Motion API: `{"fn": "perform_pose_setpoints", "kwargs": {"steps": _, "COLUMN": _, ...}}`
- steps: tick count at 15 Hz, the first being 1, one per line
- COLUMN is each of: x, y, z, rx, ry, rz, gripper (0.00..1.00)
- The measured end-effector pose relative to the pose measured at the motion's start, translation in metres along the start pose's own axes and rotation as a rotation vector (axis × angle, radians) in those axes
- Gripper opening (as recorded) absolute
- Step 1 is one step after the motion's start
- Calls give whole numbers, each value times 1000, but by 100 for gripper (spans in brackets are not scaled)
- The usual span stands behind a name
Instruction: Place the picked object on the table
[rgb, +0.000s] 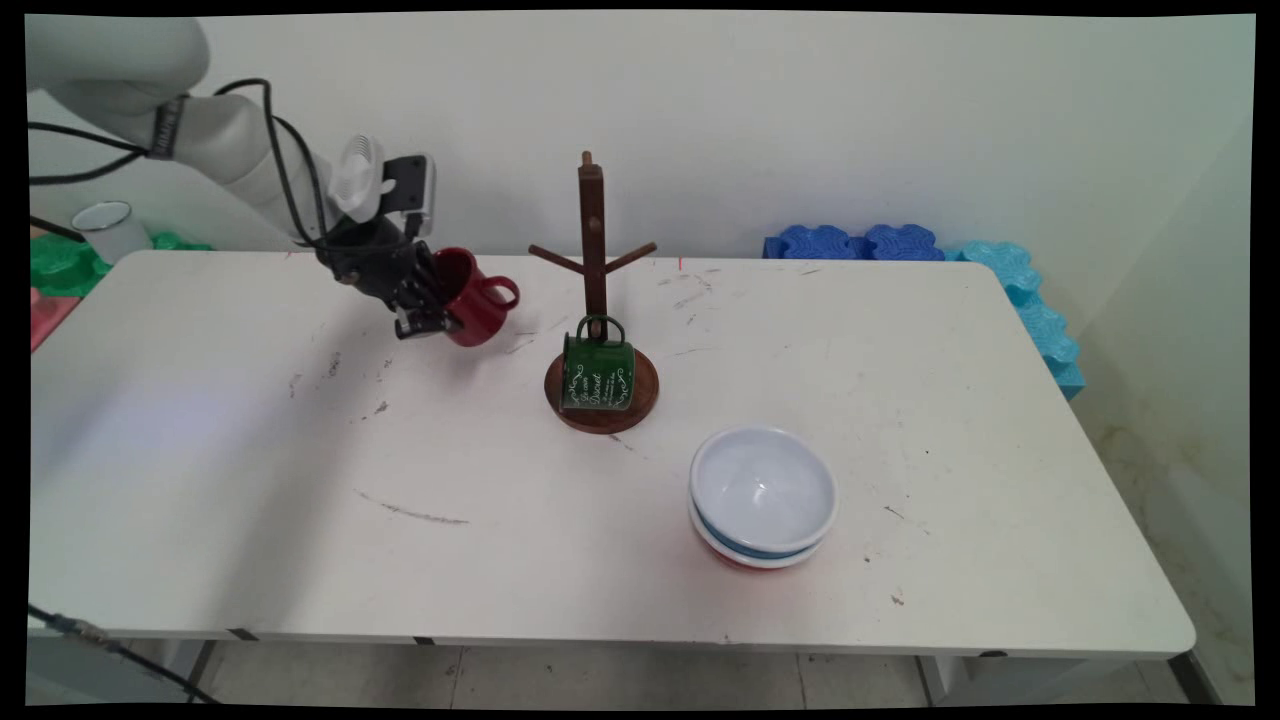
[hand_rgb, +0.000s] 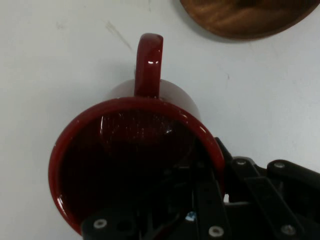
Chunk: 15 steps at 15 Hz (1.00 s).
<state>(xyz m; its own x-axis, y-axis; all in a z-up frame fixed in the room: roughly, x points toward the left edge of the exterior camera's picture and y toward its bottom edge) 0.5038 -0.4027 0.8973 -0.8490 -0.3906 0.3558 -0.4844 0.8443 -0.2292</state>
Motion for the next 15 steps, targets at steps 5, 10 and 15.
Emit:
{"fn": "perform_pose_setpoints", "kwargs": {"steps": 5, "x": 8, "y": -7, "z": 15, "rx": -26, "ry": -9, "rz": 26, "gripper": 0}}
{"fn": "perform_pose_setpoints", "kwargs": {"steps": 10, "x": 15, "y": -14, "z": 28, "rx": -52, "ry": -18, "rz": 48, "gripper": 0}}
{"fn": "perform_pose_setpoints", "kwargs": {"steps": 15, "x": 17, "y": -20, "z": 38, "rx": -68, "ry": -30, "rz": 58, "gripper": 0}}
